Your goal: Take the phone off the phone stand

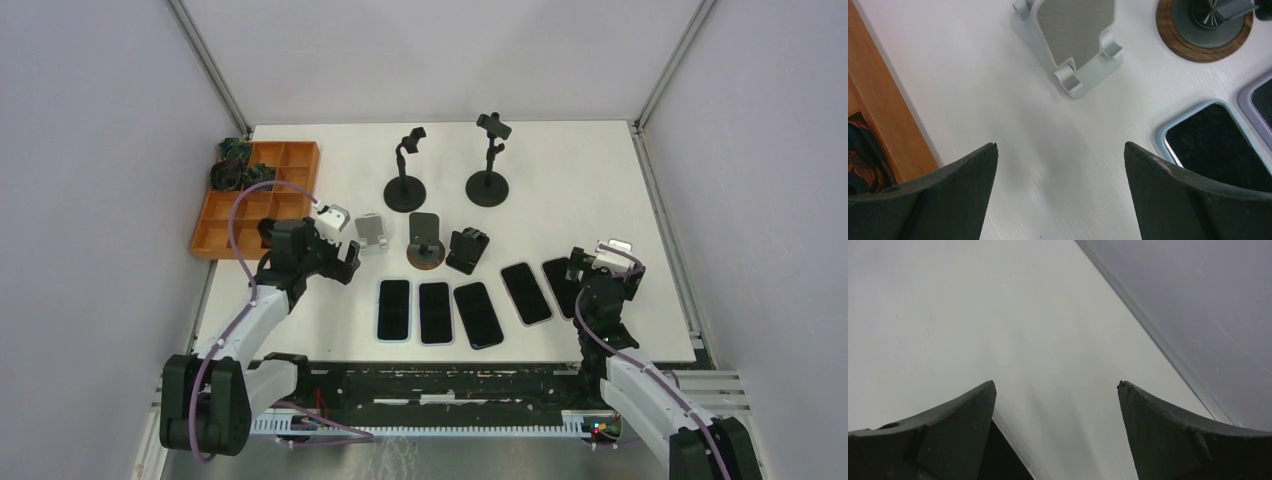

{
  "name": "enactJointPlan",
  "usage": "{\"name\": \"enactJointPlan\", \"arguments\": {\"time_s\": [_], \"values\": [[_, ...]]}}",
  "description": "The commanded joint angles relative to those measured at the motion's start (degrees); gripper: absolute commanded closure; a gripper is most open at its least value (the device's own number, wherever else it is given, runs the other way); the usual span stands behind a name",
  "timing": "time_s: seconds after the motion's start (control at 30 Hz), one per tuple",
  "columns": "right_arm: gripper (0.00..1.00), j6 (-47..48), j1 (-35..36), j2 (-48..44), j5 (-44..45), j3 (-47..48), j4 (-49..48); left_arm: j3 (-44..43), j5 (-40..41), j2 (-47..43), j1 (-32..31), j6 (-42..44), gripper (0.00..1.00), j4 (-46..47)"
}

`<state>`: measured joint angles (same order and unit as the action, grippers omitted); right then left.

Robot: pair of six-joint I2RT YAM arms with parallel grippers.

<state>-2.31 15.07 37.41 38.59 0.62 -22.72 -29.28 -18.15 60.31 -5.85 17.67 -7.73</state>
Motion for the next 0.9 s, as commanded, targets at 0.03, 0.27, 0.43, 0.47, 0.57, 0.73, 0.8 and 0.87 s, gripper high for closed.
{"name": "enactJointPlan", "arguments": {"time_s": [0.03, 0.27, 0.43, 0.47, 0.57, 0.73, 0.8, 0.87], "values": [[0.02, 3.8, -0.1, 11.5, 9.9, -4.4, -28.5, 5.5, -1.9, 3.1, 1.3, -5.0, 0.0, 25.5], [0.02, 8.1, 0.0, 26.5, 10.7, -7.1, -46.7, 11.5, -0.3, 11.1, 2.1, -8.3, 0.0, 46.1], [0.02, 9.6, -0.2, 30.5, 10.4, -8.4, -53.9, 14.2, 2.5, 15.4, 2.6, -8.2, 0.0, 57.5], [0.02, 9.8, -0.3, 31.2, 10.4, -8.7, -55.3, 14.8, 3.0, 16.0, 2.6, -8.2, 0.0, 60.6], [0.02, 10.7, -0.2, 33.6, 10.0, -10.5, -61.6, 15.6, 3.8, 18.5, 2.8, -8.8, 0.0, 65.6], [0.02, 12.1, -0.2, 35.6, 8.0, -10.9, -64.9, 17.0, 3.4, 21.7, 5.1, -11.4, 0.0, 72.0], [0.02, 12.3, -0.3, 35.7, 7.1, -10.6, -64.6, 17.9, 3.5, 21.9, 5.5, -12.2, 0.0, 74.0], [0.02, 13.6, -0.2, 36.0, 4.9, -12.1, -67.7, 18.5, 3.9, 21.6, 5.5, -12.3, 0.0, 74.8]]}}
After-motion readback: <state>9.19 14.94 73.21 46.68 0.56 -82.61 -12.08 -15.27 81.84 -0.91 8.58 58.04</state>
